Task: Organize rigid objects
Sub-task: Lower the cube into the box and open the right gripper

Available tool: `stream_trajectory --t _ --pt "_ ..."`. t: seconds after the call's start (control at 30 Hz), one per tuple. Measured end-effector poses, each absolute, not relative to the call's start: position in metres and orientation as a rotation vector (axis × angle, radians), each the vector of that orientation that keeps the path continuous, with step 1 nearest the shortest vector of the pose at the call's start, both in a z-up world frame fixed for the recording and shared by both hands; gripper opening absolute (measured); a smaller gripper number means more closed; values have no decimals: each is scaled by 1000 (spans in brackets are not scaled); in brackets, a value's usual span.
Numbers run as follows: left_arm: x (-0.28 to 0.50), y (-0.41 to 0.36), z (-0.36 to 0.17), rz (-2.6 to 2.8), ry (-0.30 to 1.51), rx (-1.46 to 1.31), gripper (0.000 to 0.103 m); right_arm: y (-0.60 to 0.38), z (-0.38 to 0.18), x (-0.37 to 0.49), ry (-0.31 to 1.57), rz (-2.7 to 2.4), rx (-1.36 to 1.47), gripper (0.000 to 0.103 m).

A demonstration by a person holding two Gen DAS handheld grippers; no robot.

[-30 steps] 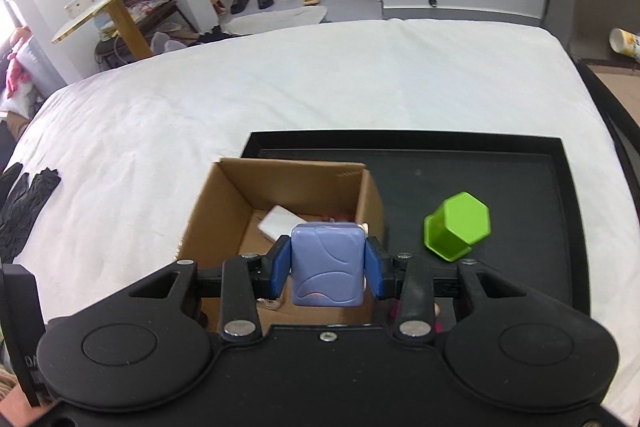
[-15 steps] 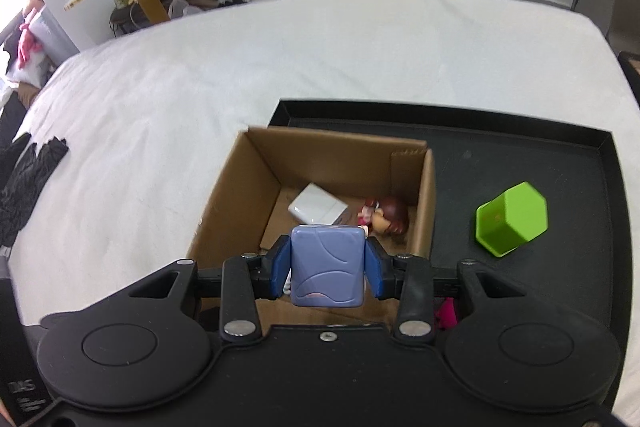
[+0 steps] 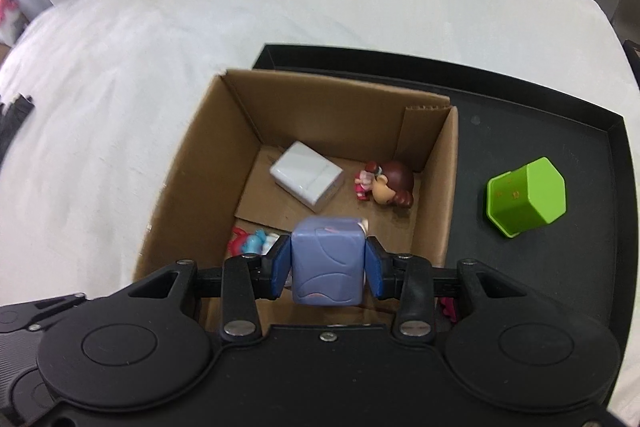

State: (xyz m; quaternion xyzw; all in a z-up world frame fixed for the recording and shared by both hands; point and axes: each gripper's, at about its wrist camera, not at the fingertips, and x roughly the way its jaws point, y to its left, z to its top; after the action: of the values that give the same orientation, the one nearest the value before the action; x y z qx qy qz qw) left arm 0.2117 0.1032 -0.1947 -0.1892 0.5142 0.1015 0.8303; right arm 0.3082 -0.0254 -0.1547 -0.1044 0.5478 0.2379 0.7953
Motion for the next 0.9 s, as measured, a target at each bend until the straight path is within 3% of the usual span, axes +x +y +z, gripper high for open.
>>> stream_trajectory --t 0.9 --pt "215 100 -195 230 1097 -397 17 -81 -91 303 1062 572 -82 45"
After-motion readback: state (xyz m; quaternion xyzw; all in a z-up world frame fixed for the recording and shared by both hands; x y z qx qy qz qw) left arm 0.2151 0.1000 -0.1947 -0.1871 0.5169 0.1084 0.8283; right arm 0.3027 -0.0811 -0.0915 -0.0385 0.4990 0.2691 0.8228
